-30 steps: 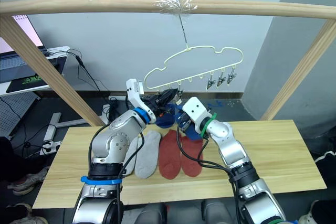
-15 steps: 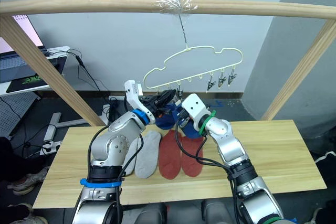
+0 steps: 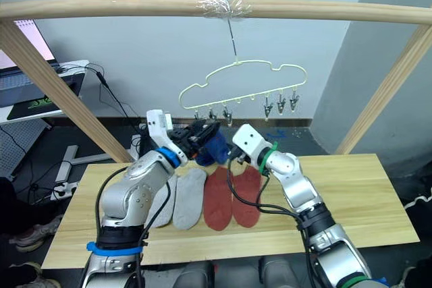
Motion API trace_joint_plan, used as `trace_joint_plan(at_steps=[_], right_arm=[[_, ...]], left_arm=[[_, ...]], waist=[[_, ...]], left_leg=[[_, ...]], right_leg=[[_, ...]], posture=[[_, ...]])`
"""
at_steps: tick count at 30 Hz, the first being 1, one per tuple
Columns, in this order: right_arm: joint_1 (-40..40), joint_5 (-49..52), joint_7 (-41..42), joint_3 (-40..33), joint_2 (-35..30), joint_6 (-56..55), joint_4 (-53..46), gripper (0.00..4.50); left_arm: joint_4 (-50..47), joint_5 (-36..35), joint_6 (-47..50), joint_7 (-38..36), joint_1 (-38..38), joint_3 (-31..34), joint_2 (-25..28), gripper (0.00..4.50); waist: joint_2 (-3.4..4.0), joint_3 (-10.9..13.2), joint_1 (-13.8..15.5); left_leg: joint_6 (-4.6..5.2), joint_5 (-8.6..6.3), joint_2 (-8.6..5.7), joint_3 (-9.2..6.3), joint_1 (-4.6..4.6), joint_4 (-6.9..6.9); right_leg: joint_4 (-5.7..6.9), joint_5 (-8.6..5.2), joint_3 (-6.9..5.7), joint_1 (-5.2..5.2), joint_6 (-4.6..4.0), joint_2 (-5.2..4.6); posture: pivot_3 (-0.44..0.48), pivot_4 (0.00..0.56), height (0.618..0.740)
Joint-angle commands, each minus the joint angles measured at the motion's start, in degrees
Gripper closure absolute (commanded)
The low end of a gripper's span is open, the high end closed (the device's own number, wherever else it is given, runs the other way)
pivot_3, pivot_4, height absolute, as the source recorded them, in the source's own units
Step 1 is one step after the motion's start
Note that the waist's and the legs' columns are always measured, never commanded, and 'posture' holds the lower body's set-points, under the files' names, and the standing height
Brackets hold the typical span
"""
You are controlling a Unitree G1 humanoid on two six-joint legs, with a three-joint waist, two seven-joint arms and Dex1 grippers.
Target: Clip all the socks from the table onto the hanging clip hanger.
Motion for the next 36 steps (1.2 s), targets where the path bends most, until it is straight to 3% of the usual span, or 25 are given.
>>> trace_joint_plan(at_steps=[1, 9, 18, 36], right_arm=[[1.4, 0.6, 2.4, -0.9, -2.7, -1.1, -5.6, 2.47], [5.3, 4.7, 7.3, -5.5, -10.1, 3.3, -17.2, 2.47], [6.2, 8.6, 9.7, -9.7, -15.2, 10.3, -26.4, 2.47], [5.8, 16.1, 14.6, -11.8, -19.8, 15.6, -31.9, 2.47]], left_arm=[[-3.9, 5.2, -7.0, -1.7, 1.6, -3.8, 1.5, 1.86], [-2.5, 16.4, -19.7, 3.5, 5.9, -12.2, -3.4, 1.86], [8.8, 26.9, -28.8, 15.6, 3.6, -14.4, -12.3, 1.86], [22.9, 28.9, -30.7, 23.4, -7.1, -11.0, -18.6, 1.86]], waist=[[0.0, 0.0, 0.2], [-0.01, 0.0, 1.0], [-0.01, 0.0, 1.0], [-0.01, 0.0, 0.4]], left_leg=[[0.0, 0.0, 0.0, 0.0, -0.01, 0.0], [0.0, 0.0, -0.01, 0.04, 0.02, 0.02], [0.01, 0.0, -0.01, 0.06, 0.07, 0.08], [0.01, 0.0, -0.03, 0.08, 0.04, 0.09]], right_leg=[[0.0, 0.0, 0.0, 0.0, 0.0, 0.0], [-0.02, 0.0, 0.03, 0.01, 0.0, -0.03], [0.0, 0.01, 0.05, 0.07, 0.0, 0.0], [-0.02, 0.01, 0.04, 0.07, 0.02, 0.0]], posture=[[0.006, 0.129, 0.737], [-0.013, 0.129, 0.737], [-0.02, 0.131, 0.737], [-0.077, 0.131, 0.737]])
